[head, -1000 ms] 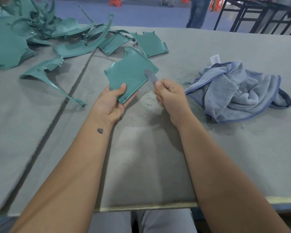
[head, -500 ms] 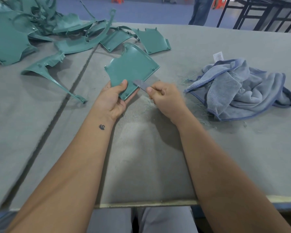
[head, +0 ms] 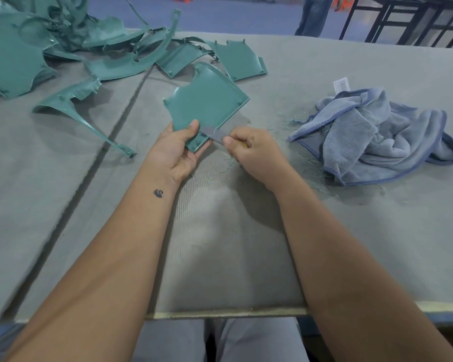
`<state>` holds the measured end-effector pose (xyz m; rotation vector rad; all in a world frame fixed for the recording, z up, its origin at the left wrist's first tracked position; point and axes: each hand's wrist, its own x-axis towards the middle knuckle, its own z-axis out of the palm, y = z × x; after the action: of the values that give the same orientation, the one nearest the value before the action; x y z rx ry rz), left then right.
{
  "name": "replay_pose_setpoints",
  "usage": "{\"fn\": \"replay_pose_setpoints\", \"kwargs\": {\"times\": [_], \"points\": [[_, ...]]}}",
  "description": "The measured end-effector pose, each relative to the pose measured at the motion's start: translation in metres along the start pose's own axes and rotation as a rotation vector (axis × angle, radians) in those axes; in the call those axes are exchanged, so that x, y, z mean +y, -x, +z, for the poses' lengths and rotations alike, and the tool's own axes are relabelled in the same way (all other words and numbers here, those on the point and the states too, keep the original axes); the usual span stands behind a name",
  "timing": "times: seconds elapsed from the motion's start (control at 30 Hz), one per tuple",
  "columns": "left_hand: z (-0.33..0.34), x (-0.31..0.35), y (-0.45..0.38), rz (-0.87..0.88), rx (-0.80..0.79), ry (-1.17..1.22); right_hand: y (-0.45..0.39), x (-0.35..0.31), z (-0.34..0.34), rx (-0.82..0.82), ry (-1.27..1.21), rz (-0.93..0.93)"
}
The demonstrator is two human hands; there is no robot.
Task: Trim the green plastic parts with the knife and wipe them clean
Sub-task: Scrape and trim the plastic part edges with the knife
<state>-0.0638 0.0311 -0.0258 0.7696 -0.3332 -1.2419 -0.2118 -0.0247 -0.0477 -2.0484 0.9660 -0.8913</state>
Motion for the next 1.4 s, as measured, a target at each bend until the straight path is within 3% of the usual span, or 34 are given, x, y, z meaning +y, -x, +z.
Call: {"fn": "replay_pose_setpoints", "kwargs": {"times": [0.07, 0.2, 0.27, 0.4, 0.73, 0.9, 1.13, 1.4], "points": [[0.000, 0.001, 0.000, -0.002, 0.013, 0.039, 0.002, -0.004, -0.001, 0.001, -0.112, 0.016], [0.002, 0.005, 0.001, -0.055, -0.005, 0.117, 0.000, -0.015, -0.011, 0.209, -0.598, 0.167], [0.004, 0.007, 0.002, -0.079, -0.022, 0.174, -0.002, -0.017, -0.014, 0.237, -0.673, 0.219], [0.004, 0.009, 0.007, -0.125, -0.067, 0.367, 0.000, -0.023, -0.012, 0.225, -0.647, 0.166], [0.005, 0.005, 0.003, -0.135, 0.028, 0.047, 0.000, -0.038, -0.009, 0.341, -0.454, -0.013], [0.004, 0.004, 0.001, -0.134, 0.032, 0.034, -0.003, -0.034, -0.010, 0.460, -0.325, -0.013], [0.002, 0.005, -0.001, -0.139, 0.017, 0.164, 0.003, -0.032, 0.011, 0.239, 0.124, -0.064], [0.001, 0.002, -0.001, -0.098, -0.011, 0.034, 0.002, -0.035, 0.000, 0.469, 0.019, -0.049]]}}
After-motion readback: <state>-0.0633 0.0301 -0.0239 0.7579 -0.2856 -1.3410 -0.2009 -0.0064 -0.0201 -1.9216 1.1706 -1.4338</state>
